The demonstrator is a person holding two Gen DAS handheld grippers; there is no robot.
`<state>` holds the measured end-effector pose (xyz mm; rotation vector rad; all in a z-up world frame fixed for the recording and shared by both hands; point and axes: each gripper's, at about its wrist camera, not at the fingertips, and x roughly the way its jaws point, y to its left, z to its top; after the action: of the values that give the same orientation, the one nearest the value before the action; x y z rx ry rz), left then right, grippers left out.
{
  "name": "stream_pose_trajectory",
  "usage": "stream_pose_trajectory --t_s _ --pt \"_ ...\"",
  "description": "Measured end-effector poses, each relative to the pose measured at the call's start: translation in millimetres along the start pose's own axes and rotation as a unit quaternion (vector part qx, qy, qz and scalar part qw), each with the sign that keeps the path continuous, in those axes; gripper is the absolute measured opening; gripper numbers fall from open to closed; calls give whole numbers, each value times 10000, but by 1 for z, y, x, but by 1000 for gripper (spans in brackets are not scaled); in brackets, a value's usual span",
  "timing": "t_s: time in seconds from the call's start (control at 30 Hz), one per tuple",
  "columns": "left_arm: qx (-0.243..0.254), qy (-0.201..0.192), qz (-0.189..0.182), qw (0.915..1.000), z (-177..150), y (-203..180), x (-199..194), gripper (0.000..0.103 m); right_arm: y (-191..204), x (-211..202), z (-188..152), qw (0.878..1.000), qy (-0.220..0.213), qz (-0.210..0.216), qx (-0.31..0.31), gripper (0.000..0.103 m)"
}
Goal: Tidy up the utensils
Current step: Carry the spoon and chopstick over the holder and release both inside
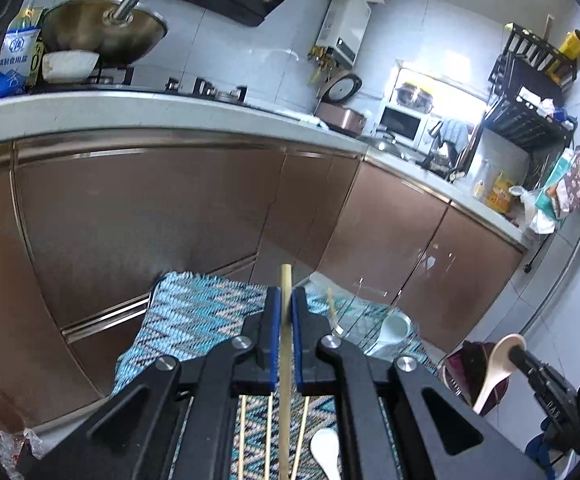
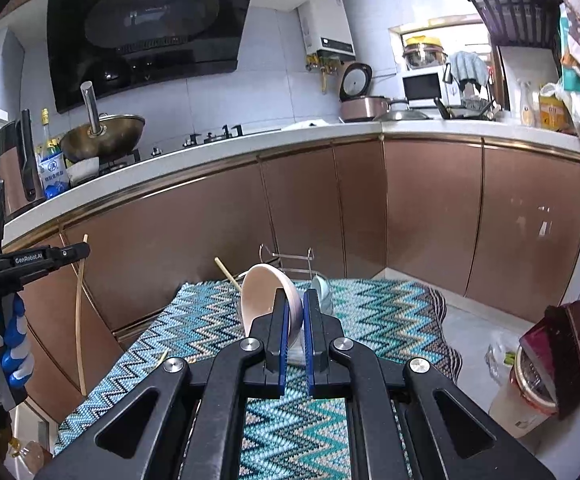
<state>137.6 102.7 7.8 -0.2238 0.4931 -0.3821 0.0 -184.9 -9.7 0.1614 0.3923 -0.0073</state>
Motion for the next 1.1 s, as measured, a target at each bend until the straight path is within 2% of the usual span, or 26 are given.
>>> stream_pose_trajectory --t_s 0.2,0.33,0.43,0.53,0.63,0.73,0.87,0.97,1.1 --pt "-169 -366 -312 9987 28 -16 -2 5 0 9 11 9998 -181 13 -8 7" --pt "-352 -663 -600 9954 52 -31 1 5 -4 18 24 9989 -443 -129 -42 7" --pt "-520 -901 -881 9907 74 -47 10 5 -13 29 34 9977 -622 -253 66 7" --pt "-528 -1200 -929 9870 89 -60 21 5 -18 45 47 9954 -801 -519 17 8" --pt "-792 -1165 -1172 9831 96 -68 46 5 -16 63 58 9923 -1036 -662 -115 8" --pt "-708 -1215 -986 9851 91 -80 76 5 -17 82 61 9893 -1185 -844 -140 8" --pt "-734 -1090 -750 9885 78 -86 120 5 -24 106 55 9883 -1252 -869 69 8" --pt "-691 -1195 -506 9891 68 -85 141 5 -27 126 50 9877 -1235 -960 92 9" --pt "-704 -1266 -414 9886 57 -84 162 5 -30 142 44 9866 -1270 -1009 150 9"
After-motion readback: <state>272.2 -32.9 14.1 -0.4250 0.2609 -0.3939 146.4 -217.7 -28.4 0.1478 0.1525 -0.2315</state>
